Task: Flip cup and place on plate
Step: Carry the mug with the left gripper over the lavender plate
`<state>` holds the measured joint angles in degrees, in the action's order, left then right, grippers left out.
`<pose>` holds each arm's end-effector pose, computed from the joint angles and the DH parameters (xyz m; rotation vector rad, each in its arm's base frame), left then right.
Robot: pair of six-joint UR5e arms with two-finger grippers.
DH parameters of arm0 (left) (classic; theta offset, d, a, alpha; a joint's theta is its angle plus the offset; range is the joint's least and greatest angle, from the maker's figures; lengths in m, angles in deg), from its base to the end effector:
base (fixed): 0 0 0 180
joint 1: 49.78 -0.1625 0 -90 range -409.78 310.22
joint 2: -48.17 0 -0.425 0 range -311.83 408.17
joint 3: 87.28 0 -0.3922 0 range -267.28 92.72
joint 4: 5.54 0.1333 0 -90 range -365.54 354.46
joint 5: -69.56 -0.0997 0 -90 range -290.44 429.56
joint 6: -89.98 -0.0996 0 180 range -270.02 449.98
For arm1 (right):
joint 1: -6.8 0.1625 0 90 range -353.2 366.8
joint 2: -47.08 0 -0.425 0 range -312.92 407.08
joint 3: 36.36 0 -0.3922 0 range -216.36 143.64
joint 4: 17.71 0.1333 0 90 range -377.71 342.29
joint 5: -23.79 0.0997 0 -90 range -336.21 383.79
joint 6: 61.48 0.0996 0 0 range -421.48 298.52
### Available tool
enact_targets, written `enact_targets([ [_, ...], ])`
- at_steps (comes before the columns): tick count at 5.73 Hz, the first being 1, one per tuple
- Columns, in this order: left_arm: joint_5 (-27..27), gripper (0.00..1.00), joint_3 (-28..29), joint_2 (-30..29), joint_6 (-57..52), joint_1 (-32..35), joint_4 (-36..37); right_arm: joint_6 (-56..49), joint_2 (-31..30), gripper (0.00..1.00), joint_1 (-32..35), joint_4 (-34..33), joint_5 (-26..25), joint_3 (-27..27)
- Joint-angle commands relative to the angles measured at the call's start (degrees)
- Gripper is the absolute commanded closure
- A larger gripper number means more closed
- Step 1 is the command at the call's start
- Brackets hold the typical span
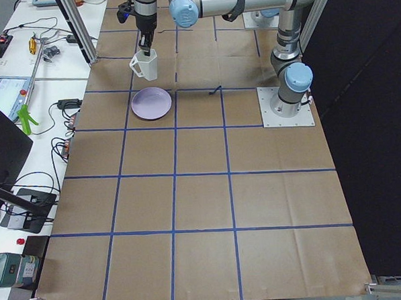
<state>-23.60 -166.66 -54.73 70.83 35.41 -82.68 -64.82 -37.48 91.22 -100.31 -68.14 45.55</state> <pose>-0.0768 -0.6116 0.4817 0.3716 3.0159 -0.2578 0.0785 -0.5333 0.4963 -0.0586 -3.1111 -0.1327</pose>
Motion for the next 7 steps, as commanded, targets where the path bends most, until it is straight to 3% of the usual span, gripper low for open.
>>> enact_targets([
  [1, -1.32, 1.0, -4.43, -2.46, -0.27, 1.65, 9.58, 0.0, 0.0, 0.0, 0.04, -0.02, 0.0, 0.0],
  [3, -0.19, 1.0, -8.5, -6.24, -4.73, -1.4, 11.67, 0.0, 0.0, 0.0, 0.04, -0.02, 0.0, 0.0],
  [4, 4.69, 1.0, -8.6, -8.35, -5.02, -2.65, 11.41, 0.0, 0.0, 0.0, -0.04, -0.02, 0.0, 0.0],
  [7, 4.65, 1.0, -11.05, -12.23, -4.67, -2.22, 13.5, 0.0, 0.0, 0.0, -0.04, 0.07, 0.0, 0.0],
])
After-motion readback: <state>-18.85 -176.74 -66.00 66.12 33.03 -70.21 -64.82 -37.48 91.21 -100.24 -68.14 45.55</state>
